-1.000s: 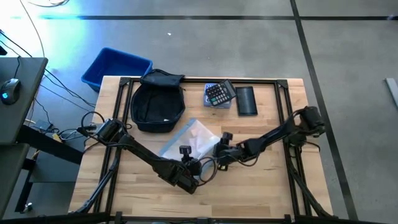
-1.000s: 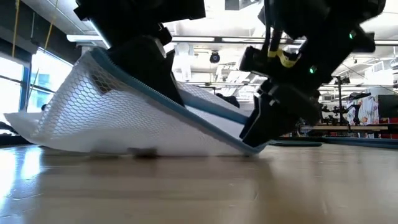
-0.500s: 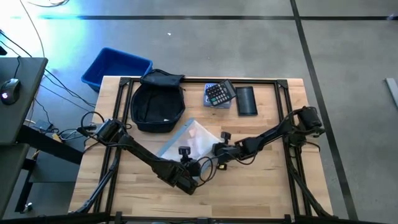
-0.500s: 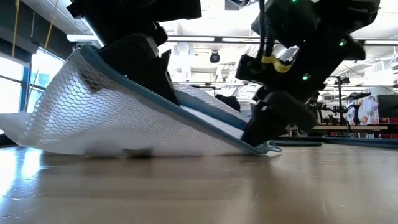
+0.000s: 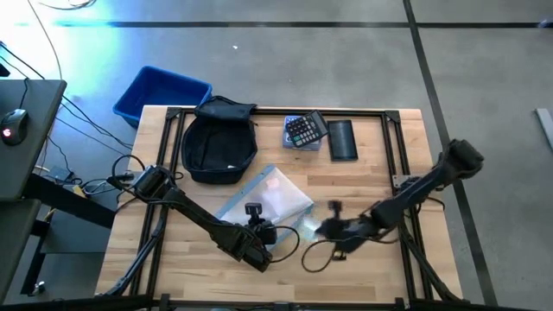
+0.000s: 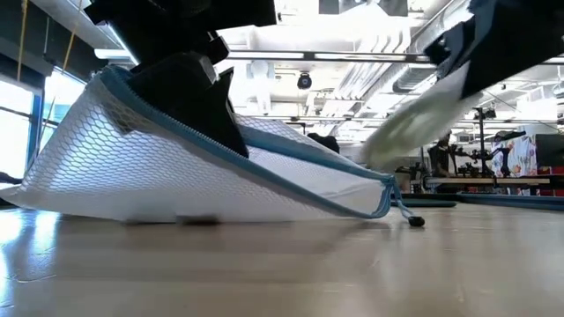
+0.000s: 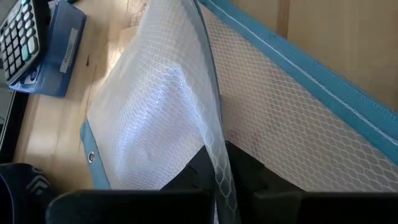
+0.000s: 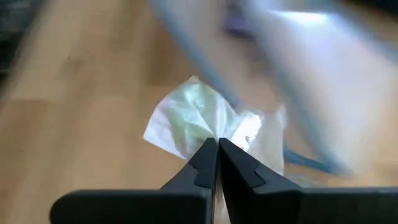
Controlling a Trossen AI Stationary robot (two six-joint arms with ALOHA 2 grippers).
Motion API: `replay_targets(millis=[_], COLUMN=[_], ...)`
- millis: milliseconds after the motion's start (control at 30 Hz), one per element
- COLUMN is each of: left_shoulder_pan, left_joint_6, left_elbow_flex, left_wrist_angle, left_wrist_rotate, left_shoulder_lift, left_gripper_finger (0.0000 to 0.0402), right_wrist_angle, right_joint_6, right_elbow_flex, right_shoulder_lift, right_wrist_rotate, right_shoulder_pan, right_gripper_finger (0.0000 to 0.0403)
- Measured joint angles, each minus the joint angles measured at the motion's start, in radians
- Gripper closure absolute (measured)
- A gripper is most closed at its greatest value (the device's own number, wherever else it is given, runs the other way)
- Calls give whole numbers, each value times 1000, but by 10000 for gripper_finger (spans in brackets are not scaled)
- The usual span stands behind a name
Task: Unpack backpack
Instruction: Remove the green headphones from the blue zipper bag, then remove the white playing cards box from the blue zipper bag
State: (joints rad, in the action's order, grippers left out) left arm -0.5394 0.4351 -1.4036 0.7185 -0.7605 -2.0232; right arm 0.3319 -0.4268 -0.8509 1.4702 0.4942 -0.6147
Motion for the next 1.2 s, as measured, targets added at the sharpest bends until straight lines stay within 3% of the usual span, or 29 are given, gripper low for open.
replay_targets(millis=[167,333,433,600,700,800,900,1033,1133,1200], left_shoulder_pan=[1,1,2,1,1,1,1,1,1,-1], left_joint_6=[-1,-1,-1,-10,-17,-18,-19,-20,-20,-20], left_elbow_flex=[0,0,0,0,0,0,0,0,0,0], left_wrist_angle=[-4,-9,-13,-14,-14,-14,-14,-14,-14,-14], left_wrist_rotate=[-1,-1,-1,-4,-4,-4,-4,-4,-4,-4], left_shoulder_lift=[0,0,0,0,0,0,0,0,0,0], left_gripper_finger=[401,401,401,402,402,402,402,402,402,402], right_wrist_angle=[356,639,647,393,248,279,325,326,324,304], right_joint_6=[-349,-622,-600,-396,-328,-333,-366,-359,-311,-272], right_elbow_flex=[0,15,76,235,304,320,323,323,320,305], right_shoulder_lift=[-65,-64,-71,-78,-78,-78,-78,-78,-95,-114], right_wrist_rotate=[374,496,500,437,394,387,388,396,374,301], right_shoulder_pan=[10,180,346,637,763,853,886,878,832,764], right_gripper_finger=[403,403,403,403,403,397,371,306,255,226])
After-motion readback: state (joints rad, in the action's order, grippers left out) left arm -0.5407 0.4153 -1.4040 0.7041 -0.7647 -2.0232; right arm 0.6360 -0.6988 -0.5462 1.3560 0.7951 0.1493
